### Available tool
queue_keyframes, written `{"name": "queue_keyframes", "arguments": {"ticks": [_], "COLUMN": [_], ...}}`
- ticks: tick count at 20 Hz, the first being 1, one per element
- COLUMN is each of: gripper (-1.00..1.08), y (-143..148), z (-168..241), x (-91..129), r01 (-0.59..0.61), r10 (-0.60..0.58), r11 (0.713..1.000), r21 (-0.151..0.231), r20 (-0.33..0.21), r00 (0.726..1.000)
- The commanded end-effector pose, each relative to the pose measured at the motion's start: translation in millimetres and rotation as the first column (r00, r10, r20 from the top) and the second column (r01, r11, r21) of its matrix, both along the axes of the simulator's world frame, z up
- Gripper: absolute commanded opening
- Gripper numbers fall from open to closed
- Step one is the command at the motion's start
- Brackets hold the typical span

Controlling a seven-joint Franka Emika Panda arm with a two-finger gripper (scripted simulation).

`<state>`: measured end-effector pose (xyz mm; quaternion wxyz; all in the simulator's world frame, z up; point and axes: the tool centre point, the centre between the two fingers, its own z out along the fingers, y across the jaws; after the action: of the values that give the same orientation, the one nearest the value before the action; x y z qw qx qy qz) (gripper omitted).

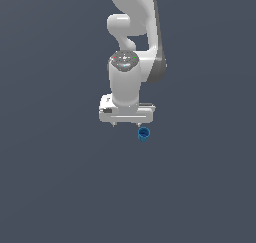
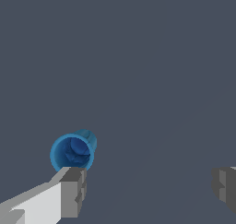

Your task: Pick up the object and move it to a goal position.

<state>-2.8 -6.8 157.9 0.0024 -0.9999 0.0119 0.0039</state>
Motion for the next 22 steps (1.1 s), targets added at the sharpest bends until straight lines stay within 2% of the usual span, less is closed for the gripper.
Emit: {"name": "queue_keyframes", "arguments": {"ticks": [1,12,17,22], "gripper": [1.00,1.00,1.00,1.00], "y": [0.0,-25.6,-17.9,2.6], "z": [0.0,-9.8,-12.6,-23.9], "x": [0.0,-3.3,-3.3,-4.7], "r01": [0.000,-0.012,-0.006,0.012], "r10": [0.000,0.012,0.006,-0.012], "r11": [1.000,0.999,1.000,1.000], "r21": [0.000,-0.034,-0.031,-0.026], "r20": [0.000,-0.008,-0.006,-0.002], "r00": [1.000,1.000,1.000,1.000]}}
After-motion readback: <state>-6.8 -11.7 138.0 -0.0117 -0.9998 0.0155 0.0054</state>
